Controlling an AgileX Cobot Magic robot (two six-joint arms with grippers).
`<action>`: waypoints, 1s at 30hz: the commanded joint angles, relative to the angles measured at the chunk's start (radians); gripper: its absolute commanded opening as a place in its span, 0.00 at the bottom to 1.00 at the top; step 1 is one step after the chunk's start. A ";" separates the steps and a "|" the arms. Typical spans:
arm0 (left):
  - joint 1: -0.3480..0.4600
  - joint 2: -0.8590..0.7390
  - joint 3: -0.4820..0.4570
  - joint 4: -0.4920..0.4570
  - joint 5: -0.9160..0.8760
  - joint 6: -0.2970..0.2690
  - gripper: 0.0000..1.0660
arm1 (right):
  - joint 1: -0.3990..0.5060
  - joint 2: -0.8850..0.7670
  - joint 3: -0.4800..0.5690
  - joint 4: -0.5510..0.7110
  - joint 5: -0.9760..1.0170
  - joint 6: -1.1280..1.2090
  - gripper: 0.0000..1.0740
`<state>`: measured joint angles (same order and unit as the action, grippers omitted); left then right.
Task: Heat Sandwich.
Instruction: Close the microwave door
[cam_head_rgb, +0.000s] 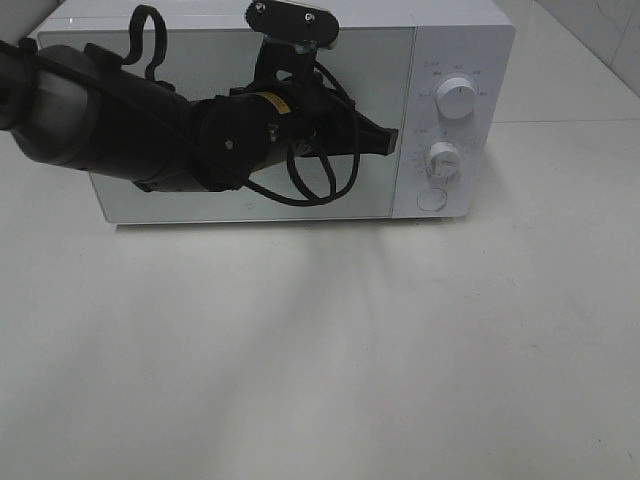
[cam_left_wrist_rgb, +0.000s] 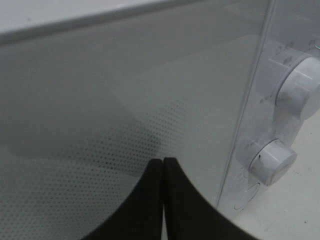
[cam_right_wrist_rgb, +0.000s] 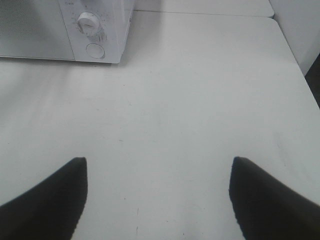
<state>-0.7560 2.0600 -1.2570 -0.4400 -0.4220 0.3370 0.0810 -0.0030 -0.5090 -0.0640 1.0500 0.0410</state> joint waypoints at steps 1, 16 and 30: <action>0.030 -0.009 -0.016 -0.049 -0.068 -0.009 0.00 | 0.000 -0.026 0.004 -0.002 -0.010 0.004 0.71; -0.064 -0.089 0.122 -0.052 -0.084 -0.007 0.00 | 0.000 -0.026 0.004 -0.002 -0.010 0.004 0.71; -0.090 -0.258 0.312 -0.053 0.053 -0.011 0.00 | 0.000 -0.026 0.004 -0.002 -0.010 0.004 0.71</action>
<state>-0.8430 1.8330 -0.9570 -0.4910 -0.4010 0.3330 0.0810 -0.0030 -0.5090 -0.0640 1.0500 0.0410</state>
